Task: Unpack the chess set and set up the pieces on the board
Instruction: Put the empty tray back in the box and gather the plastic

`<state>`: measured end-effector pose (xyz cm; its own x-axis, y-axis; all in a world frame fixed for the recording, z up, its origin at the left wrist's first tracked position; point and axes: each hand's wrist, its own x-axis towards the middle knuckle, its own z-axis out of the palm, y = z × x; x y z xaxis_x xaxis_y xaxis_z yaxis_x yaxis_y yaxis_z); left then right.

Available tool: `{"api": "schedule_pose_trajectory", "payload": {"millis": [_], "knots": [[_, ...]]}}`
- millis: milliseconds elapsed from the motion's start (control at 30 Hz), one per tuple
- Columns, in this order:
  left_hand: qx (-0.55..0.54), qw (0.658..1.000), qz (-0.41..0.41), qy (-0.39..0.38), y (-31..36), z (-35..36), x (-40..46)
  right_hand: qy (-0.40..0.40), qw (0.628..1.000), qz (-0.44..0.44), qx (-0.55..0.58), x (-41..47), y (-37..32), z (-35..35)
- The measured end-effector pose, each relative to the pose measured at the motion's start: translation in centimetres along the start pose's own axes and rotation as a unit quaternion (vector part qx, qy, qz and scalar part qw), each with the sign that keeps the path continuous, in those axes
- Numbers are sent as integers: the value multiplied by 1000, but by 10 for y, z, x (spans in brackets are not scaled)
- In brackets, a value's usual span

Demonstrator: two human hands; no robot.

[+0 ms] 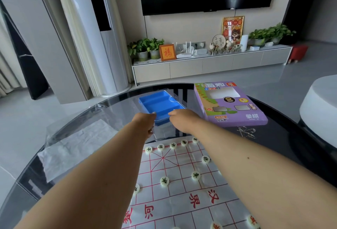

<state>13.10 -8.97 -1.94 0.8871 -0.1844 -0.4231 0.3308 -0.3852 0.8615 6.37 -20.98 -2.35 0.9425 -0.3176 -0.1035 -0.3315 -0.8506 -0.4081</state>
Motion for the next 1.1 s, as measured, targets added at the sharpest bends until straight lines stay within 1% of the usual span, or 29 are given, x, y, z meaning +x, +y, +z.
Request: {"api": "schedule_pose_trajectory", "payload": {"millis": [100, 200, 267, 300, 333, 400, 433, 500, 567, 667, 733, 833, 933, 1100], "knots": [[-70, 997, -31, -4, 2, -3, 1, 10, 999, 1, 39, -4, -8, -5], [-113, 993, -39, -3, 4, -4, 4, 14, 996, -11, 82, -12, -13, -13], [-158, 985, -57, -35, 5, -7, 4, 39, 989, -25, 141, -21, -12, -21], [-182, 979, -68, -62, 6, -9, 2, 75, 981, -27, 178, -26, -8, -25], [-200, 973, -75, -87, 6, -12, -1, 127, 969, -26, 208, -32, -4, -31], [-250, 959, -73, -115, 6, -16, -6, 236, 946, 1, 223, -45, 13, -43], [-286, 949, -67, -117, 6, -17, -8, 272, 938, 26, 213, -53, 25, -49], [-354, 926, -53, -122, 6, -19, -14, 303, 932, 85, 178, -70, 54, -61], [-390, 910, -42, -132, 5, -22, -21, 294, 935, 145, 131, -87, 86, -70], [-445, 881, -41, -155, 4, -27, -39, 211, 952, 218, 19, -112, 127, -73], [-457, 874, -41, -163, 3, -29, -53, 166, 957, 239, -18, -124, 140, -66], [-447, 880, -39, -154, 2, -28, -76, 125, 963, 237, -22, -131, 141, -50], [-451, 877, -50, -158, 0, -27, -90, 111, 962, 246, -47, -128, 134, -45], [-435, 883, -53, -169, -7, -28, -100, 92, 961, 258, 16, -127, 129, -43]]}}
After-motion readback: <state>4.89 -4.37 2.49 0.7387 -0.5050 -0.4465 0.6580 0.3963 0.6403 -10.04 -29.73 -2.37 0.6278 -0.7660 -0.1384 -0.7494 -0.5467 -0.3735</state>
